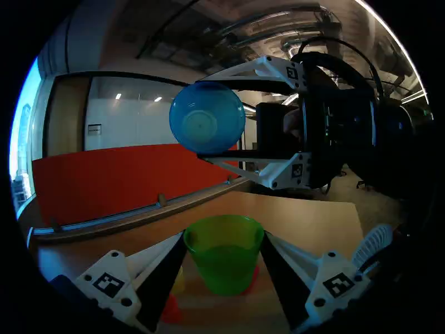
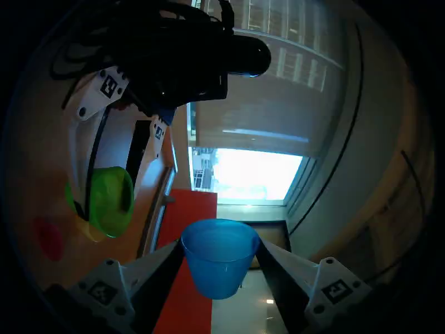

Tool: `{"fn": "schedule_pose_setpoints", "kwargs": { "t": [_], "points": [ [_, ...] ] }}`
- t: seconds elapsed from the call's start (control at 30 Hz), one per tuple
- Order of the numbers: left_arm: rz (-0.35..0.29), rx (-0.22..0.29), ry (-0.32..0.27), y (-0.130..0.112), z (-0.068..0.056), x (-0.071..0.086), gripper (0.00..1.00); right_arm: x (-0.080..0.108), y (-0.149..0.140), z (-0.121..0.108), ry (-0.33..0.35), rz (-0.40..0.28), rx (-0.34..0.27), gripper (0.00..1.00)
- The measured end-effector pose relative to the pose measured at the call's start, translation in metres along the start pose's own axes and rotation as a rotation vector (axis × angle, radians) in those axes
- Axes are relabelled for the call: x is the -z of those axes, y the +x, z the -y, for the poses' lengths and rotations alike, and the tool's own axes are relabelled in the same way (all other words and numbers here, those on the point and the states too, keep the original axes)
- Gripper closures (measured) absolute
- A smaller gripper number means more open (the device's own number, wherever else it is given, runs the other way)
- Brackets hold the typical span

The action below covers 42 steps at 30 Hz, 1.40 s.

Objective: Pour water

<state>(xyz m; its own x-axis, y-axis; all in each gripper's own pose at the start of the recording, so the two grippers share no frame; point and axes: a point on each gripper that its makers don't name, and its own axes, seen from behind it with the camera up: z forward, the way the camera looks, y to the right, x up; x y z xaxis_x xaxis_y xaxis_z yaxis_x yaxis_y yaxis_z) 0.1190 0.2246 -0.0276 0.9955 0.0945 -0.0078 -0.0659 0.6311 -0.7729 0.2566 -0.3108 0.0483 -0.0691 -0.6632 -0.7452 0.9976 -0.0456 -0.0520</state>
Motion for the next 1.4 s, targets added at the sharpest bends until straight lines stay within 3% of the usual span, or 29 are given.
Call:
{"fn": "schedule_pose_setpoints", "kwargs": {
  "t": [0.2, 0.47, 0.63, 0.8, 1.4],
  "points": [
    [-0.006, -0.002, -0.001, 0.004, -0.002, 0.001, 0.12, 0.002, 0.002, -0.001, 0.000, -0.002, -0.010, 0.09],
    [-0.002, -0.007, -0.001, 0.002, -0.003, 0.001, 0.12, 0.006, 0.002, 0.002, 0.005, -0.006, -0.088, 0.09],
    [0.004, -0.006, -0.002, 0.002, -0.003, 0.001, 0.12, 0.008, 0.001, 0.008, 0.015, -0.007, -0.169, 0.09],
    [0.008, -0.013, 0.003, 0.002, -0.002, 0.002, 0.12, 0.011, -0.003, 0.012, 0.018, 0.005, -0.289, 0.09],
    [0.026, -0.015, 0.010, -0.003, 0.002, -0.001, 0.12, 0.025, -0.017, 0.049, 0.037, 0.068, -0.868, 0.09]
  ]
}}
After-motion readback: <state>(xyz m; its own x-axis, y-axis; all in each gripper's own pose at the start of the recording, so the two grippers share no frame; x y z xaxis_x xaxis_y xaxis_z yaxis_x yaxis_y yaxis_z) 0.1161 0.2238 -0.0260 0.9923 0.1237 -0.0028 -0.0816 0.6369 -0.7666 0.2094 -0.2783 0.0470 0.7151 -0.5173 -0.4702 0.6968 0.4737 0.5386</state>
